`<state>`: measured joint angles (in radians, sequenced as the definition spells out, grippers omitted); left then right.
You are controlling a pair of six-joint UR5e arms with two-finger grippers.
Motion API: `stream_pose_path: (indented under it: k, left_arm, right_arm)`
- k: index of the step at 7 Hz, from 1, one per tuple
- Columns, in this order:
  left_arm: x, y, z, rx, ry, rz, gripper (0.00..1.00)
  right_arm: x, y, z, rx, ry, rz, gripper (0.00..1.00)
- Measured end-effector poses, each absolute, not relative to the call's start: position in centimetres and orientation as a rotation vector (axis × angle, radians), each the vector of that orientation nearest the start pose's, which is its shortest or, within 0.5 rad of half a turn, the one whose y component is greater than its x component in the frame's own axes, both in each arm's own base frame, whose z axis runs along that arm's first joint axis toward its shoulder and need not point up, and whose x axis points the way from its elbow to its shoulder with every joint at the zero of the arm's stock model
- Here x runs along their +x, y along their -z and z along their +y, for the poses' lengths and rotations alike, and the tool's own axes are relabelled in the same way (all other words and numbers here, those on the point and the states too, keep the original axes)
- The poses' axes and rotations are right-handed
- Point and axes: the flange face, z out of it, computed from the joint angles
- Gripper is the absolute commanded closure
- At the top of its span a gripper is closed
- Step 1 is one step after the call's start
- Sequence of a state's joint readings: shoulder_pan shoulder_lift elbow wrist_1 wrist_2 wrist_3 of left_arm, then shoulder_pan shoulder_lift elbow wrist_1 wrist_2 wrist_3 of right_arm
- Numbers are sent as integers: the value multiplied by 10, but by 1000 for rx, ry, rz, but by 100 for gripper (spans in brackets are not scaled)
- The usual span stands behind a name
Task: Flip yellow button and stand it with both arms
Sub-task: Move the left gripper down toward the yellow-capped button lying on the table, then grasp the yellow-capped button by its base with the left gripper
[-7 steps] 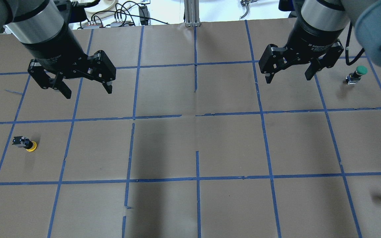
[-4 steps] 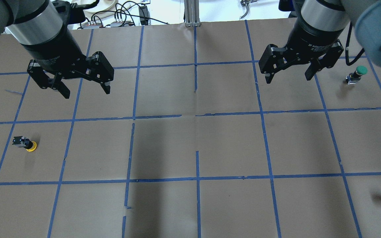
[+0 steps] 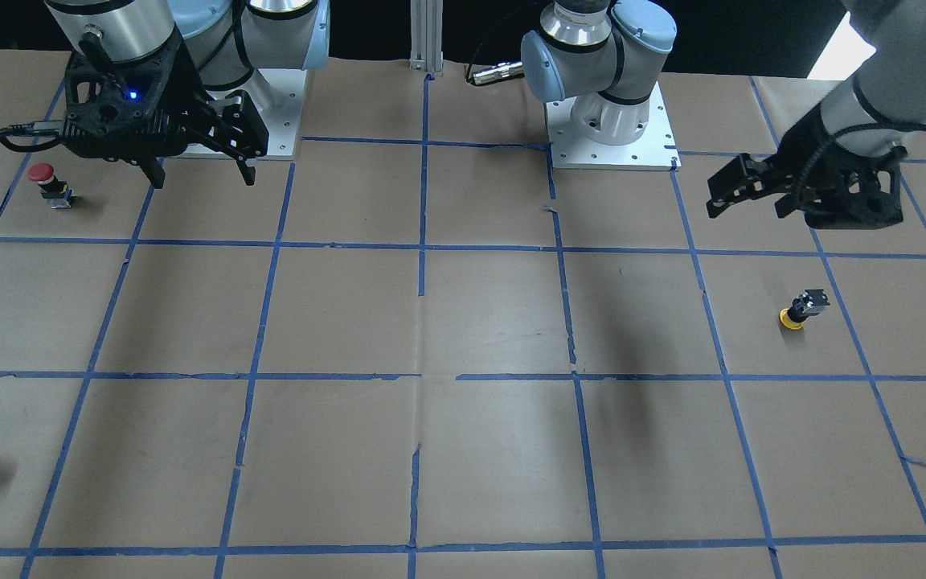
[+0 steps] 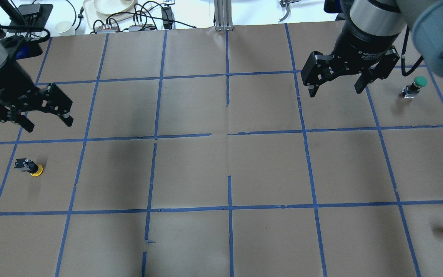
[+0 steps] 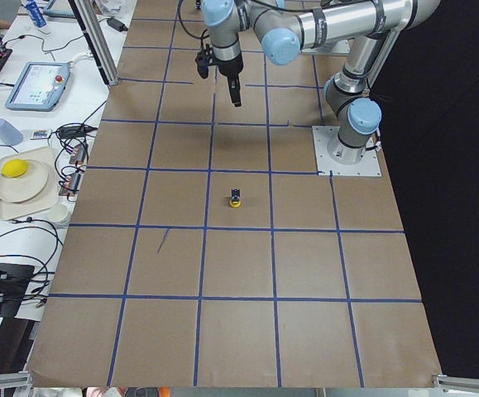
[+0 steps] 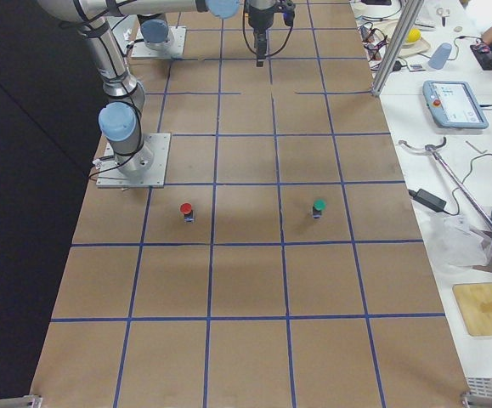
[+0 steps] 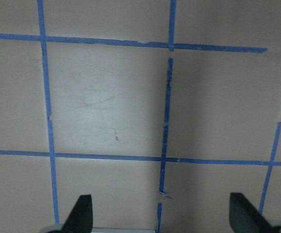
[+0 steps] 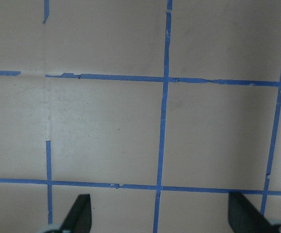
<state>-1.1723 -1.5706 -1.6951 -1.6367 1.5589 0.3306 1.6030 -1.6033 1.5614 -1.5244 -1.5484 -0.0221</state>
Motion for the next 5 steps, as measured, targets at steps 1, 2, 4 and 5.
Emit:
stream_pose_path:
  k: [1,2,4,5]
  left_arm:
    - [100,-398,-489,-89,-224,3202,1]
    - [141,-380,-489,-86,-193,3180,1]
    - [221,-326,-480,-153,-215,3175,1]
    - [250,-294,-478,-127,-191,3174,1]
  right_arm:
    - [151,-504,-473,-84,-5,3118,0]
    - [151,-504,-472,-84,-4,3118,0]
    - [151,-504,-472,-85,-3,3117,0]
    - [151,-505,-472,-86,-2,3118,0]
